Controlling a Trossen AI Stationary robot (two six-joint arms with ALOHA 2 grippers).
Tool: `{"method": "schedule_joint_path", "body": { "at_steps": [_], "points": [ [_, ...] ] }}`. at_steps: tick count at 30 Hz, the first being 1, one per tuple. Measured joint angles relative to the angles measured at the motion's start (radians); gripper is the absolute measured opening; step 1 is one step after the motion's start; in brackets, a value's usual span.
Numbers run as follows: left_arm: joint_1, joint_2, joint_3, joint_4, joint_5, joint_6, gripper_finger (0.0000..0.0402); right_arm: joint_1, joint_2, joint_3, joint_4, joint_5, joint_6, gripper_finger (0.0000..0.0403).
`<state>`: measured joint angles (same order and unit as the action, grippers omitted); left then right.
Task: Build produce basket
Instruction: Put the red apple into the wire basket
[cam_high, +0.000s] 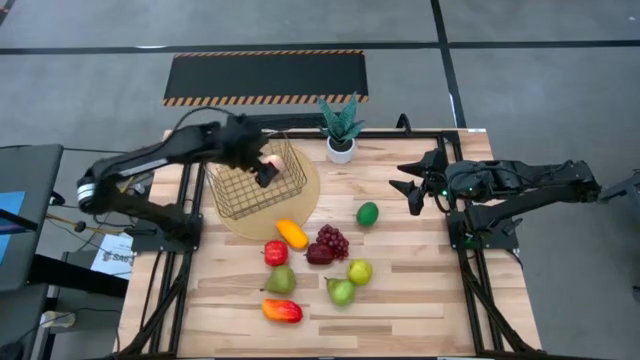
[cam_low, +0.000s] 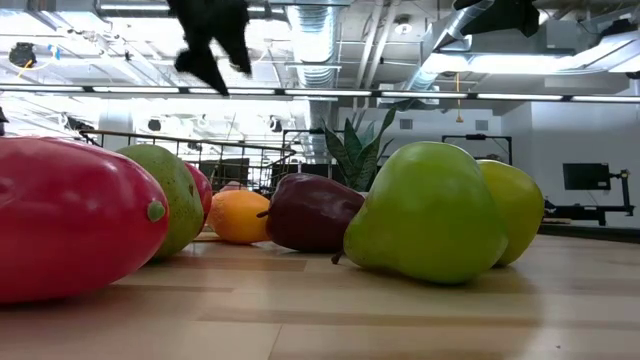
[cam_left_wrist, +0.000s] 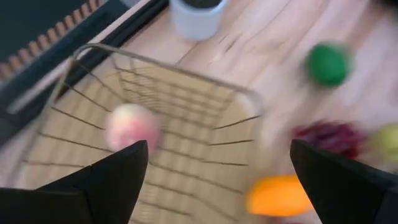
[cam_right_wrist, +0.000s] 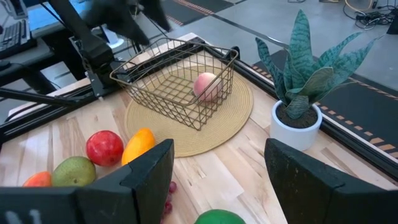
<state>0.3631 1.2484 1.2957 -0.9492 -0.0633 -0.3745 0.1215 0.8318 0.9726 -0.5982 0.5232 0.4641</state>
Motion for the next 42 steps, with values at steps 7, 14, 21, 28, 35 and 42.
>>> {"method": "schedule_joint_path", "body": {
  "at_steps": [7,14,21,28,35,42],
  "points": [
    [-0.263,-0.078,0.002,-0.057,0.007,-0.349,0.0378,0.000,0.000,0.000,0.000,0.000,0.000,0.0273],
    [-0.539,-0.046,0.001,-0.130,-0.034,-0.791,0.0378,0.000,0.000,0.000,0.000,-0.002,-0.001,0.0273],
    [-0.657,0.065,0.000,-0.168,-0.099,-1.059,0.0377,0.000,0.000,0.000,-0.001,-0.002,-0.002,0.0273],
    [-0.689,0.210,0.000,-0.160,-0.101,-1.108,0.0377,0.000,0.000,0.000,-0.019,-0.002,-0.004,0.0273],
    [-0.690,0.342,0.000,-0.156,-0.101,-1.172,0.0377,0.000,0.000,0.000,-0.069,-0.003,-0.002,0.0273],
    [-0.693,0.422,0.000,-0.145,-0.126,-1.272,0.0377,0.000,0.000,0.000,-0.078,-0.003,-0.001,0.0273]
  ]
}}
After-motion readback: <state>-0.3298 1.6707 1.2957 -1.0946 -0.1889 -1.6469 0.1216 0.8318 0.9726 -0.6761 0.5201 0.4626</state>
